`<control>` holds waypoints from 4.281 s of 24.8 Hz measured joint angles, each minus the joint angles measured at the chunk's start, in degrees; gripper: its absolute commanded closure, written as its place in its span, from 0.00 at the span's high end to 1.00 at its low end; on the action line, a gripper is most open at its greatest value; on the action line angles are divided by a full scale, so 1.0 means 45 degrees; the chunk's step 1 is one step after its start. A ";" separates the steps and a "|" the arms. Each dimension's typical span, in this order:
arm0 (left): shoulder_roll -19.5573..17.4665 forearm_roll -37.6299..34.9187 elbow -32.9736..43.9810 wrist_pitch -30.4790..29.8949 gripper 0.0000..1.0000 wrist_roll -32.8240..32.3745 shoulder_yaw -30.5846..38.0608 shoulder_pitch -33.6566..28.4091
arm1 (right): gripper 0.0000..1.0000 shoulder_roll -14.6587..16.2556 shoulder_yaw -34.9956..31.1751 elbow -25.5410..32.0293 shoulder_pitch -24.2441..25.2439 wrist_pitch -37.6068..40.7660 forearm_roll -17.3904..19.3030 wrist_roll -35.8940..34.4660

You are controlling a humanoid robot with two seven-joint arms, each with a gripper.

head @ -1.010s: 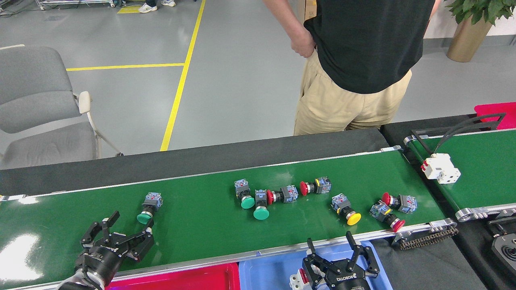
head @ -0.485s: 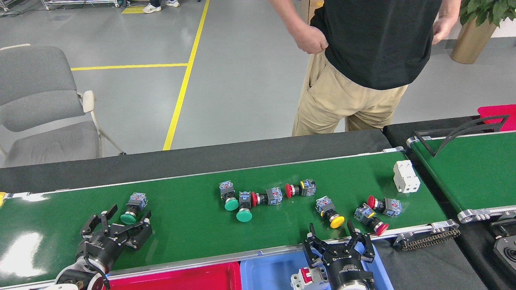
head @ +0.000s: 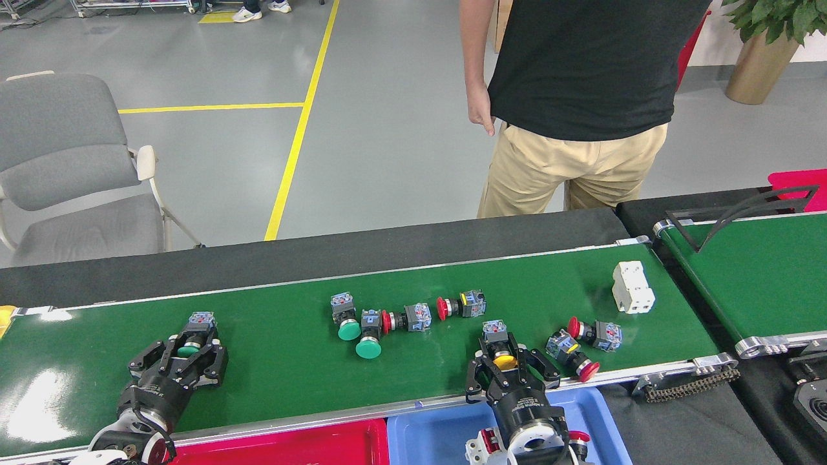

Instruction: Pick switch part from conveyor to tray

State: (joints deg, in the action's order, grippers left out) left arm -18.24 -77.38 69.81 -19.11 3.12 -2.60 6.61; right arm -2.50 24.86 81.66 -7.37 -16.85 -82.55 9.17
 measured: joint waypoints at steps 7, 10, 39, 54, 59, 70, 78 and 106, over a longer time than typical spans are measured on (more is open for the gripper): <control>-0.0265 0.0065 0.4411 -0.5107 0.83 0.0016 0.1360 -0.4854 | 0.03 0.0003 0.0103 0.0486 -0.0157 0.0205 0.0012 0.0041; -0.0114 0.0062 0.4787 -0.5522 0.99 -0.0069 0.1878 -0.5805 | 0.03 0.0038 0.0683 0.1520 -0.0118 0.1106 0.0012 0.0058; 0.1691 -0.0392 0.6752 -0.0938 0.99 0.0169 0.4580 -0.6685 | 0.97 0.0040 0.0464 0.4129 0.3953 0.0242 0.0109 -0.2098; 0.1667 -0.0448 0.4359 -0.0771 0.99 -0.1450 0.3372 -0.2989 | 0.97 -0.0342 0.1046 0.3012 0.1778 -0.0177 -0.0397 0.1471; 0.1285 -0.0448 0.3970 -0.0741 0.99 -0.1471 0.3343 -0.2789 | 0.97 -0.0763 0.1852 0.2349 0.1366 -0.0178 -0.0454 0.1802; 0.1214 -0.0449 0.2227 -0.0225 0.99 -0.1478 0.3314 -0.1700 | 0.06 -0.1252 0.2223 0.0482 -0.0266 0.0109 -0.0487 0.2061; 0.0435 -0.0450 0.0696 0.1409 0.99 -0.1515 0.2752 -0.0555 | 0.02 -0.1128 0.3366 0.0484 -0.0390 0.0652 -0.0504 0.2199; -0.0260 -0.0177 -0.1777 0.3039 0.29 -0.1158 0.2108 0.0795 | 0.98 -0.0296 0.0167 0.2797 0.1823 0.1275 -0.0453 -0.0662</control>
State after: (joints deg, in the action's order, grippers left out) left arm -19.41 -78.18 61.81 -5.44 -2.09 6.89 10.19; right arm -3.83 25.61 94.25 0.83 -11.11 -84.59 6.19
